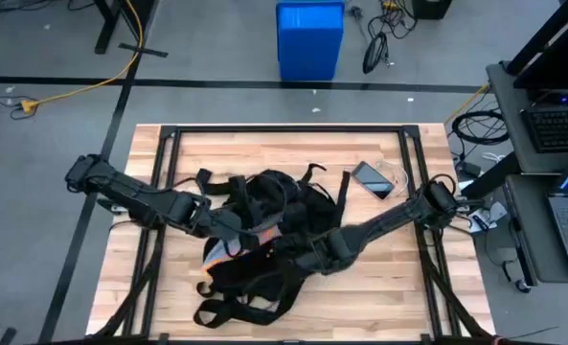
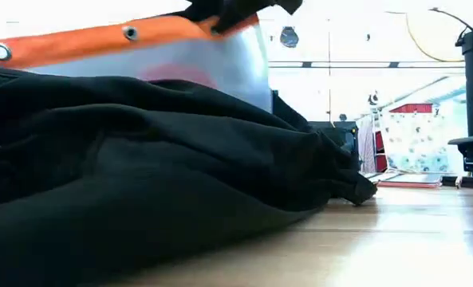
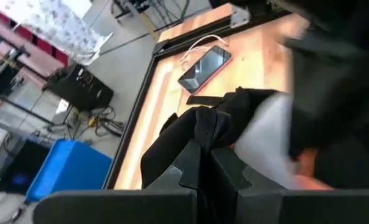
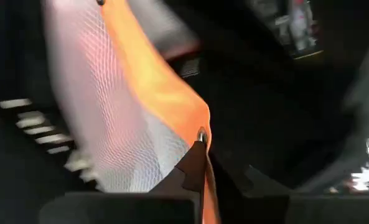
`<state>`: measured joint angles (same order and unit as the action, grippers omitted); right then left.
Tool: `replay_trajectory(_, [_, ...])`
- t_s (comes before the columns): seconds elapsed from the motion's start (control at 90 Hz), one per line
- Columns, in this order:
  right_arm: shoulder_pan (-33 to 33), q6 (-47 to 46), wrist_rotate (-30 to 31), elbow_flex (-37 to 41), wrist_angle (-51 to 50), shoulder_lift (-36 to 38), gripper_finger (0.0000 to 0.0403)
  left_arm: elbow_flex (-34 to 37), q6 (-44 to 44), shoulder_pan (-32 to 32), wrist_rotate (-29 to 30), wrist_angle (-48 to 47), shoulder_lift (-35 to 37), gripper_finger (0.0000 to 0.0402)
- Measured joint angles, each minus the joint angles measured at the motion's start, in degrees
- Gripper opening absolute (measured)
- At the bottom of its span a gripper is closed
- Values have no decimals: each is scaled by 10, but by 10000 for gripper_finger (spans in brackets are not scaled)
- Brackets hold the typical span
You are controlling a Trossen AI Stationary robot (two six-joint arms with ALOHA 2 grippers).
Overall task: Unpack backpack
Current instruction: Put the zip bag into the black backpack
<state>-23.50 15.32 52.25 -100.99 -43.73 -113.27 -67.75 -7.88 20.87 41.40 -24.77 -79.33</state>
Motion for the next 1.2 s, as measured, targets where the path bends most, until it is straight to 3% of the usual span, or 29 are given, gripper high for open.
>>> replay_trajectory(0.167, [2,104,44,-32,58,1,0,0,-4,6,6,-4,0,2])
replay_trajectory(0.289, [9,124,-7,-20,80,2,0,0,-19,14,6,1,0,2])
replay_trajectory(0.522, [35,27,-43,33,44,0,0,0,-21,35,13,-2,0,2])
replay_trajectory(0.7, [0,-132,-161,33,-27,5,8,0,-15,36,26,-28,0,2])
replay_trajectory(0.822, [-45,-195,-228,33,-65,1,36,0,-15,36,32,-35,0,2])
replay_trajectory(0.989, [-103,-259,-210,55,-95,-6,96,0,-15,37,31,-35,0,2])
replay_trajectory(1.2, [-153,-295,-162,147,-80,-6,177,0,-15,37,31,-35,0,2])
